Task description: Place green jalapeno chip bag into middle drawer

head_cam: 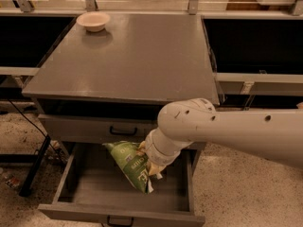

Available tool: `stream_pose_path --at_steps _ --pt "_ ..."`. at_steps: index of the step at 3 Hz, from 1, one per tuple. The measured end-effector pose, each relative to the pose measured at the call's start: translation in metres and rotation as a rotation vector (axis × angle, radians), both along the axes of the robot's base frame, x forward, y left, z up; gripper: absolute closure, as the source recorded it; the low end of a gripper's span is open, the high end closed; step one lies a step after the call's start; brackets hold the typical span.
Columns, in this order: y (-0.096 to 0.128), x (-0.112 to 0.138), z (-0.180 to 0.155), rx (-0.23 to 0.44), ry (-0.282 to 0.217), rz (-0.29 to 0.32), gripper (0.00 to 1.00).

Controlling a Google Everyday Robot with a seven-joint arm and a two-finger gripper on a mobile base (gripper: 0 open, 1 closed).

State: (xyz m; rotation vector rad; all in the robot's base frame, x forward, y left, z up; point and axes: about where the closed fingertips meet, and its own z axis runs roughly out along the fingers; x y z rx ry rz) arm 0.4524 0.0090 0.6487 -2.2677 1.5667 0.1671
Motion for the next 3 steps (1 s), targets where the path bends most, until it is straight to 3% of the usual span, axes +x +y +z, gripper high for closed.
stream_pose_path --at_steps 1,2,3 --pt "0.0113 -0.0006 -0.0045 -0.079 -0.140 0.027 1.00" --pt "0.0099 -0.0028 -0.0077 -0.148 -0.228 0.049 1.00" --pt "0.0045 0.0049 -0.0067 -0.165 -0.253 0.026 1.00"
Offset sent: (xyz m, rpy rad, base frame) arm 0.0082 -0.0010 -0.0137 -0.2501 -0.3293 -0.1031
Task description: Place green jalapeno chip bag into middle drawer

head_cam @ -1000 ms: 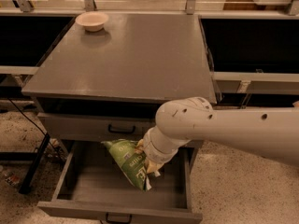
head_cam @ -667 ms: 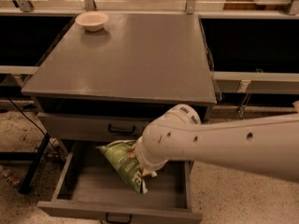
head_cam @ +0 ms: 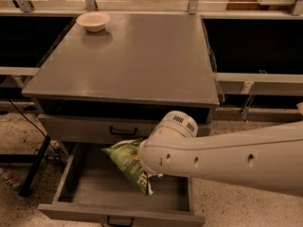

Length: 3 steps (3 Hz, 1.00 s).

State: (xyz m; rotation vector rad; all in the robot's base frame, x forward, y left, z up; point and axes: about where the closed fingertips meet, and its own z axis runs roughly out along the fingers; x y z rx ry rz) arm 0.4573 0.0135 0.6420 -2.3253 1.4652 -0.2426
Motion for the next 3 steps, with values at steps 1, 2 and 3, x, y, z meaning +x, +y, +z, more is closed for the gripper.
stream_pose_path --at_steps 1,2,3 --pt "0.005 -0.004 -0.019 0.031 0.040 -0.004 1.00" --pt "0.011 -0.009 -0.046 0.062 0.094 -0.004 1.00" --pt "0.017 -0.012 -0.069 0.084 0.135 0.000 1.00"
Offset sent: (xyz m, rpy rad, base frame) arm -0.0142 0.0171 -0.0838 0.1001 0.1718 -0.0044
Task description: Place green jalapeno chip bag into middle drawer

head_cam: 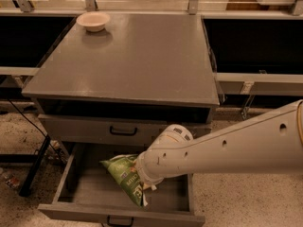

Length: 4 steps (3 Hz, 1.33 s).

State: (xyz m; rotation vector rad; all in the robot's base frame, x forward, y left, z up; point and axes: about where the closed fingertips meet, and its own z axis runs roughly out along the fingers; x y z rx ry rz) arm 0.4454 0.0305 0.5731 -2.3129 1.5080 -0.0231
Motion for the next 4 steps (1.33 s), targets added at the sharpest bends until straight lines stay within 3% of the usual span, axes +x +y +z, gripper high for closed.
stream_pose_path --at_steps 1,4 --pt "0.000 0.000 0.000 0.000 0.000 0.000 1.00" --pt "-0.038 0.007 -0.045 -0.021 0.079 -0.155 1.00"
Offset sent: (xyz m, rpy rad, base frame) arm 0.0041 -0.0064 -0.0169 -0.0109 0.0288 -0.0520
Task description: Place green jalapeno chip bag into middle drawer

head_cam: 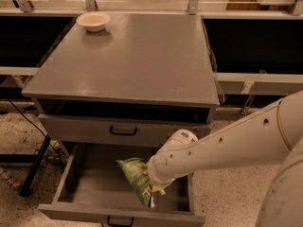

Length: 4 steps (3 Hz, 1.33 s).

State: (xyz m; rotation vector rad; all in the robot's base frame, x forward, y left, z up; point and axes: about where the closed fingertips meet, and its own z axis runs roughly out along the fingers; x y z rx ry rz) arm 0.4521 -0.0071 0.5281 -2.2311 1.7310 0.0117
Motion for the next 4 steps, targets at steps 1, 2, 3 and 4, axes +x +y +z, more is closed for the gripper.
stream_pose_path --at_steps 1,2,3,4 --pt "-0.001 0.000 0.000 0.001 0.001 -0.010 1.00" --pt "-0.002 0.002 -0.006 0.011 0.004 -0.025 1.00" --pt "-0.011 0.017 -0.050 -0.031 0.070 -0.088 1.00" --pt "-0.013 0.016 -0.053 -0.032 0.077 -0.092 1.00"
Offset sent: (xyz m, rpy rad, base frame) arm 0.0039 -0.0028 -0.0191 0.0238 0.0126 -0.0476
